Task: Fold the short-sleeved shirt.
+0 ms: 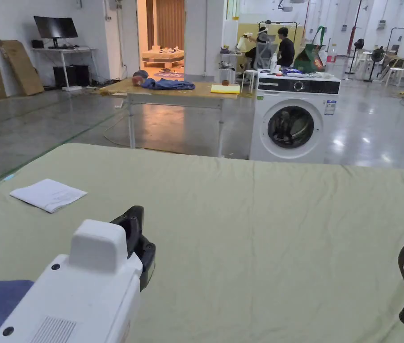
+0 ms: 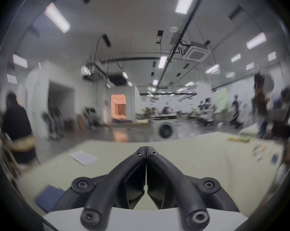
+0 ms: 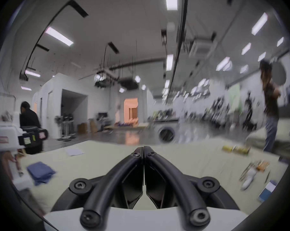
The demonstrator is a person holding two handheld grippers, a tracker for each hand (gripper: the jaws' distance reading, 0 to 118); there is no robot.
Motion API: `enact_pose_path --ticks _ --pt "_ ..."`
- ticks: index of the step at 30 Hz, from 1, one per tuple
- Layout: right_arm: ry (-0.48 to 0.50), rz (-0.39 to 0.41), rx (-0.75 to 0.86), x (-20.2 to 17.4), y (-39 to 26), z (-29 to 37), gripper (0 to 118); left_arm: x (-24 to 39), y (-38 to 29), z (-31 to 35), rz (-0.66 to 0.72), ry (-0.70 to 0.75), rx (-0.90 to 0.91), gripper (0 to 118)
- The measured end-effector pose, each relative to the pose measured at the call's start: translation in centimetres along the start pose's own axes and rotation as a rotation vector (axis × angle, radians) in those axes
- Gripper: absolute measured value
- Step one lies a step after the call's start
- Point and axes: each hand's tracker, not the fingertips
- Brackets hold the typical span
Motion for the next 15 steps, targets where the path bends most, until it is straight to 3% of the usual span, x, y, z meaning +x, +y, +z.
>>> enact_pose_path --ticks 2,4,6,11,12,15 --pt "-0.087 0.031 -0.031 -0.9 -0.6 0.8 0 0.4 -1.2 0.8 0.025 0.006 0.001 0" --pt "-0.123 -0.018 -0.103 -0.4 -1.2 1.4 0 0.6 -1.8 1.9 0.122 0.018 -0.038 0" --pt "-0.12 -0.044 -0.119 0.5 -1.5 1.5 0 0.8 -2.1 2.5 0.126 0.025 -0.049 0" --pt "-0.109 -0.012 -0.142 1.1 -1.0 1.3 0 0.6 -1.6 3.1 0.141 0.041 -0.049 2" --pt "-0.111 -0.007 -0.14 1.1 -0.8 1.3 8 0.5 -1.4 3.1 0.145 0.035 -0.049 9" --pt "-0.113 -0.009 -0.136 1.2 -0.3 1.1 87 0.3 -1.2 2.7 0.168 0.014 -0.067 90"
